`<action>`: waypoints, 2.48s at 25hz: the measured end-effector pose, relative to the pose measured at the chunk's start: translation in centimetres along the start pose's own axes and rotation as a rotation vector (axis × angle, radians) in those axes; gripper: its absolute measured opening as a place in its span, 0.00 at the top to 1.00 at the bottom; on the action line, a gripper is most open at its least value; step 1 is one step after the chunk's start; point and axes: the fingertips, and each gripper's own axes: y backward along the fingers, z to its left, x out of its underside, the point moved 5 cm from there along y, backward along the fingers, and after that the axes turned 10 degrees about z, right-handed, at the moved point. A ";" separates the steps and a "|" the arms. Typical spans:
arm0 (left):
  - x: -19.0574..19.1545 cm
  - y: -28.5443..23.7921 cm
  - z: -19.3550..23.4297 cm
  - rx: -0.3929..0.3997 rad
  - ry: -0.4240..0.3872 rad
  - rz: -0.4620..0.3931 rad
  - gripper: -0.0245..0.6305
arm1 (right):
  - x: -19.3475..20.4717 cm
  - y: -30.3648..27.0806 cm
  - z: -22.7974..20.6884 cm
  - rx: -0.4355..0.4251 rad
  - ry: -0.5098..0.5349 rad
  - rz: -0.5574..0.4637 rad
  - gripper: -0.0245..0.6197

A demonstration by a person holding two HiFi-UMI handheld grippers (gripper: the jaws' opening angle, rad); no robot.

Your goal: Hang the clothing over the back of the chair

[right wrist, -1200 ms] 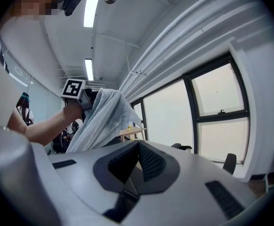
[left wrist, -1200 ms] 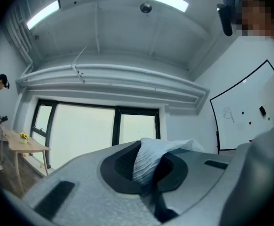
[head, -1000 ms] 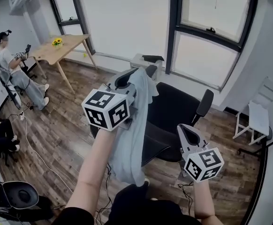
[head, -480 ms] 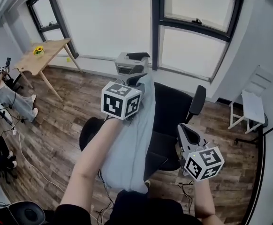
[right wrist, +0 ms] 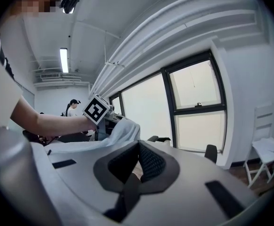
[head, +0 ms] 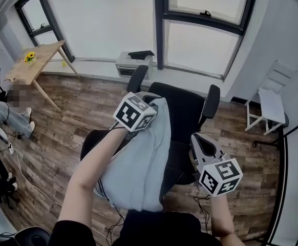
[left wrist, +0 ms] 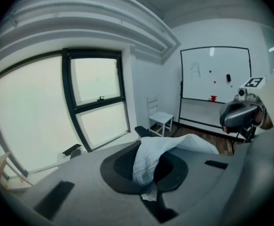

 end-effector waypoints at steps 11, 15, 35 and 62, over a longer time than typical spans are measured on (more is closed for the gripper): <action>7.2 -5.1 -5.2 0.221 -0.617 0.414 0.95 | 1.6 1.4 0.5 0.089 -0.019 0.008 0.96; 9.5 -6.0 -6.3 0.332 -0.735 0.488 0.95 | 2.8 2.1 0.2 0.120 -0.037 0.012 0.96; 8.7 0.1 -6.0 0.365 -0.647 0.409 0.59 | 3.5 2.2 2.3 0.109 -0.040 0.006 0.96; 6.9 18.5 -8.9 -0.108 -0.053 0.008 0.60 | 5.3 8.7 5.4 -0.059 0.027 -0.009 0.96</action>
